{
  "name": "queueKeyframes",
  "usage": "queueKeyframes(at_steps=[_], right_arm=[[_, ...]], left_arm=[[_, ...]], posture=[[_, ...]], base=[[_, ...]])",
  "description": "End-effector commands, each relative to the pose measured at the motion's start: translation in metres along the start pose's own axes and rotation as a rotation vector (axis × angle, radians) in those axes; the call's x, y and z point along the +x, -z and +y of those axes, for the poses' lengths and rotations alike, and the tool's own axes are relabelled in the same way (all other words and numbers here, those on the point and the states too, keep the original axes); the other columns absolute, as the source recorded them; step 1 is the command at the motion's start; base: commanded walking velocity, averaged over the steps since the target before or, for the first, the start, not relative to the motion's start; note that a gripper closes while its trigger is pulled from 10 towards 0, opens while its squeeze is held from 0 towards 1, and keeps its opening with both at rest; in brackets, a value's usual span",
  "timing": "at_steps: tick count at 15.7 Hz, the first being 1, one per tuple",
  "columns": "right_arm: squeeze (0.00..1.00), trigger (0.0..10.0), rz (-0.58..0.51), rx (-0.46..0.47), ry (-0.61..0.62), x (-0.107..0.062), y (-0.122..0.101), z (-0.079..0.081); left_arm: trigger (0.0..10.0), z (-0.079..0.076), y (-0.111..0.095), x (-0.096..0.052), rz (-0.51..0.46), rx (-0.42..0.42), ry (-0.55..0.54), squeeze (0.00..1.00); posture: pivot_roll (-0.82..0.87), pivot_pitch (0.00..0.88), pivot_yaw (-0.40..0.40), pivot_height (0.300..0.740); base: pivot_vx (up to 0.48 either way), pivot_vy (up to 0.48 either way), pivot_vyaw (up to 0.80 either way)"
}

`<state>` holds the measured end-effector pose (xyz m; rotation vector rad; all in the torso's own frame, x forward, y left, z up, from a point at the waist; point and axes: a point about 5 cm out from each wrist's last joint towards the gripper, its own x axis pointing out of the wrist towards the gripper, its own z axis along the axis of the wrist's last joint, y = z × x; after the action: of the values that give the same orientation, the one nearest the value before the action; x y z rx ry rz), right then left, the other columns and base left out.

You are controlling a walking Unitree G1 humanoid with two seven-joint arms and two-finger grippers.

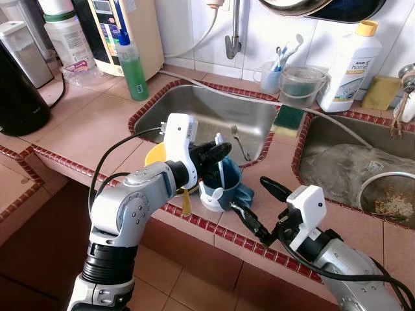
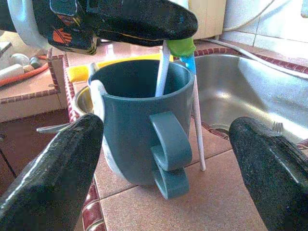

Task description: Kitchen organization

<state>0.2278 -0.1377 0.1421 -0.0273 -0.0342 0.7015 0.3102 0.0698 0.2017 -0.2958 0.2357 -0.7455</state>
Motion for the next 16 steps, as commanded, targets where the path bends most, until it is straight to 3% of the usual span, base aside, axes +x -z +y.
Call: queueKeyframes(at_steps=[1,9,16], right_arm=[[0.0,10.0,-0.011,-0.011,-0.012,0.001,-0.003,0.003],[0.0,10.0,-0.015,-0.012,-0.006,0.001,-0.004,0.002],[0.0,10.0,-0.019,-0.006,-0.011,0.001,-0.005,0.001]], left_arm=[[0.0,0.001,-0.004,-0.001,-0.016,0.001,0.005,0.0],[0.0,0.001,-0.008,-0.001,-0.029,0.003,0.019,0.0],[0.0,0.003,-0.029,-0.007,-0.074,0.033,0.031,0.0]], posture=[[-0.17,0.063,0.087,0.74],[-0.17,0.063,0.09,0.74],[-0.17,0.071,0.087,0.74]], base=[[0.0,0.0,0.0],[0.0,0.0,0.0],[0.0,0.0,0.0]])
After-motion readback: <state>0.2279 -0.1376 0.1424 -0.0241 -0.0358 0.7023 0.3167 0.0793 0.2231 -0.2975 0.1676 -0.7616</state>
